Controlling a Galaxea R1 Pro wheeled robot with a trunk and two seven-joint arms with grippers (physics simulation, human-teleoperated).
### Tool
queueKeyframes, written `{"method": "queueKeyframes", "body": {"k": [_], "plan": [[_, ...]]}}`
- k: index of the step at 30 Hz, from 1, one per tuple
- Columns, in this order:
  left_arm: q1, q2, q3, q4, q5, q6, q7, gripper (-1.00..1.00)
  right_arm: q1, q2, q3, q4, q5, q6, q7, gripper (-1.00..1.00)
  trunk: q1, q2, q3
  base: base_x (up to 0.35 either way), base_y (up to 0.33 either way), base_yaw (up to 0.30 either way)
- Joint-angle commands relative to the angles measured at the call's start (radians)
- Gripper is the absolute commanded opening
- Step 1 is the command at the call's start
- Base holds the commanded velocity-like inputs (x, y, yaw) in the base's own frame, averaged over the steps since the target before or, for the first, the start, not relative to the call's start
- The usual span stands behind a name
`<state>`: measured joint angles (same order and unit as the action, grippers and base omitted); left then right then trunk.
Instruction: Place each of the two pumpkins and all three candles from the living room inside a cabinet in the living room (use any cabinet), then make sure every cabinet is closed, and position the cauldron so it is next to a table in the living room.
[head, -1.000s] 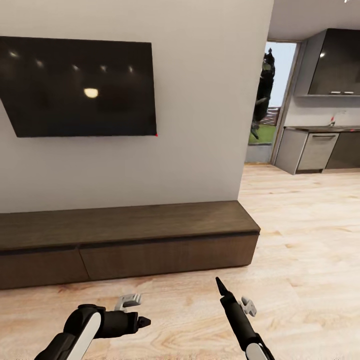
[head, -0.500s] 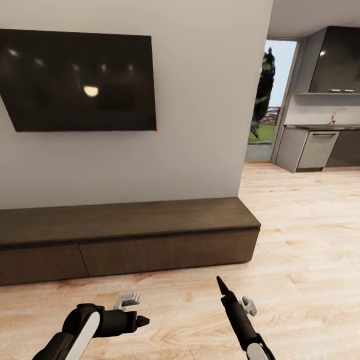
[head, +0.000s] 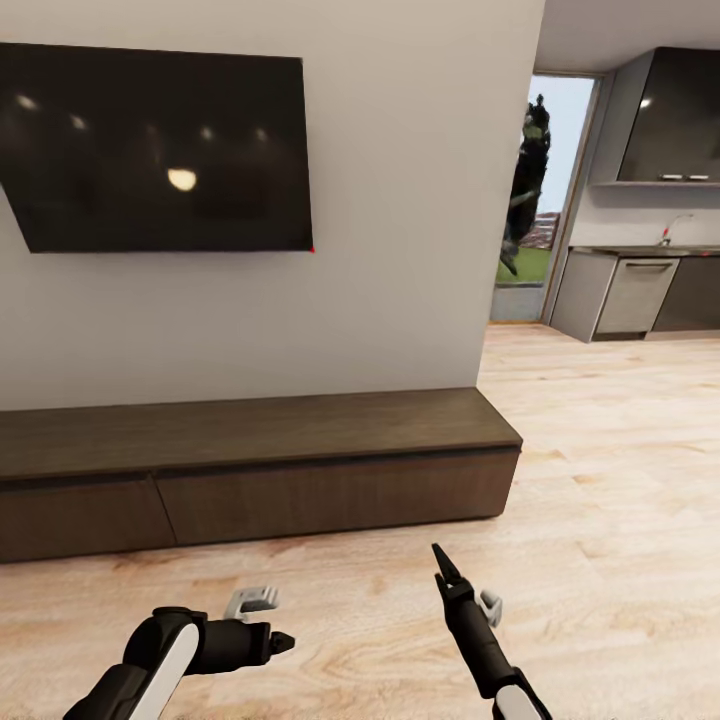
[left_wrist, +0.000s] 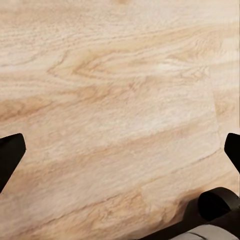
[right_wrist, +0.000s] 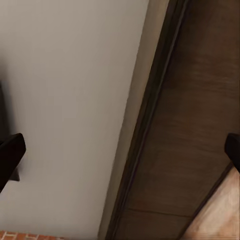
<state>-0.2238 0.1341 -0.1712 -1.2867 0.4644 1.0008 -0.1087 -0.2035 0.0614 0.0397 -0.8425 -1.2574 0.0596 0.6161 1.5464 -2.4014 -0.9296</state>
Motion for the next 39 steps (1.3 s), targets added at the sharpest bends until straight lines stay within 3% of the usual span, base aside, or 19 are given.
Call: {"method": "queueKeyframes", "body": {"k": [1,5,9,13,26,30,39], "plan": [[-0.001,0.001,-0.001,-0.001,-0.012,0.002,0.0,1.0,0.0,0.001,-0.001,0.001,-0.014,0.008,0.003,1.0,0.004,-0.008,-0.004,0.0,0.0,0.0],[-0.001,0.001,-0.001,-0.002,-0.016,0.002,0.036,1.0,0.0,0.003,-0.005,0.005,-0.045,0.023,0.005,1.0,0.019,-0.036,-0.017,0.0,0.0,0.0],[-0.001,0.003,0.0,-0.011,-0.016,0.002,0.048,1.0,0.0,0.002,-0.001,0.006,-0.171,0.029,0.006,1.0,0.034,-0.064,-0.029,0.0,0.0,0.0],[0.0,0.005,0.001,-0.03,-0.014,0.002,0.05,1.0,0.0,0.002,0.001,0.006,-0.22,0.029,0.005,1.0,0.05,-0.092,-0.042,0.0,0.0,0.0],[0.0,0.004,-0.001,-0.036,-0.011,0.002,0.05,1.0,0.0,0.003,0.002,0.014,-0.233,0.028,0.002,1.0,0.059,-0.101,-0.091,0.0,0.0,0.0],[0.0,0.004,-0.002,-0.036,-0.012,0.002,0.05,1.0,0.0,0.002,0.001,0.031,-0.233,0.028,0.002,1.0,0.059,-0.101,-0.091,0.0,0.0,0.0],[0.0,0.004,-0.001,-0.036,-0.012,0.002,0.05,1.0,0.0,0.002,0.001,0.039,-0.232,0.024,0.002,1.0,0.063,-0.104,-0.126,0.0,0.0,0.0]]}}
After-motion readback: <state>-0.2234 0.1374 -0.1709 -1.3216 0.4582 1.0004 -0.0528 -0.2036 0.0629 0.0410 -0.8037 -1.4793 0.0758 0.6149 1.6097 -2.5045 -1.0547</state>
